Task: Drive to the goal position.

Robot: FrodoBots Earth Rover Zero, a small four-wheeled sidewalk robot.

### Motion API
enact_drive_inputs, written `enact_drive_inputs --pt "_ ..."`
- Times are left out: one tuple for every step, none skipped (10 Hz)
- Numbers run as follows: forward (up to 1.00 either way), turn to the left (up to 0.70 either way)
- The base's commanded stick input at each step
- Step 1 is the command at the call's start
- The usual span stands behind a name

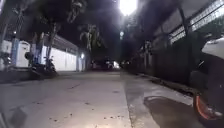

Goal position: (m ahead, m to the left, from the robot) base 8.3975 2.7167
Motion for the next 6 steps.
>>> enact_drive_inputs --pt "0.70 0.00" --pt "0.70 0.00" --pt "0.70 0.00" --pt "0.70 0.00" --pt "0.70 0.00" --pt "0.70 0.00"
